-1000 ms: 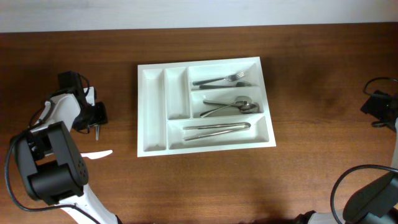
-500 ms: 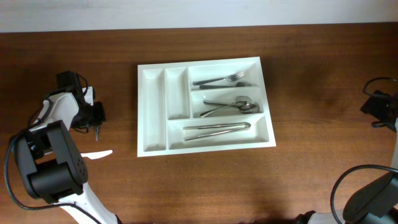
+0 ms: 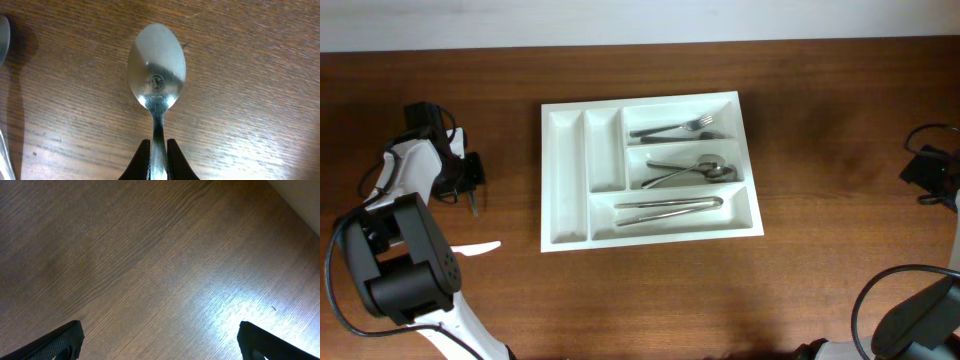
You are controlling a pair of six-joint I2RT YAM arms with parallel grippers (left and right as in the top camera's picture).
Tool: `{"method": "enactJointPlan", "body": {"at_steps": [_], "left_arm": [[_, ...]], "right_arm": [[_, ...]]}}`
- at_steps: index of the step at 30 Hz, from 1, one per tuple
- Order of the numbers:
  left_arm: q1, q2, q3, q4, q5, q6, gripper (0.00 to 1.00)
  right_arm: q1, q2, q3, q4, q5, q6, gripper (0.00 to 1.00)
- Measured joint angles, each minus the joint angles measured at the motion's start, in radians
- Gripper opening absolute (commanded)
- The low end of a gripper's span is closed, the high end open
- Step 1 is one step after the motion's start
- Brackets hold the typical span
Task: Pack container
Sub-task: 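Lower the left gripper onto the right spoon and close, then carry the spoon into the narrow left compartment and release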
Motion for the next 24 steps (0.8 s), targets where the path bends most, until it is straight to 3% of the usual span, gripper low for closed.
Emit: {"method": "enactJointPlan", "body": {"at_steps": [7, 14, 24], "left_arm": [[-0.036, 0.000, 0.112, -0.106, 0.055, -0.001, 0.01], [-0.166, 0.000, 0.249, -0.171, 0.154, -0.038, 0.10], [-0.346, 0.000, 0.264, -0.198, 0.199, -0.118, 0.11]], "right_arm": [[0.000, 0.000, 0.000, 0.000, 0.000, 0.000, 0.99], [0.000, 0.000, 0.000, 0.000, 0.000, 0.000, 0.99], [0.000, 0.000, 0.000, 0.000, 0.000, 0.000, 0.99]]}}
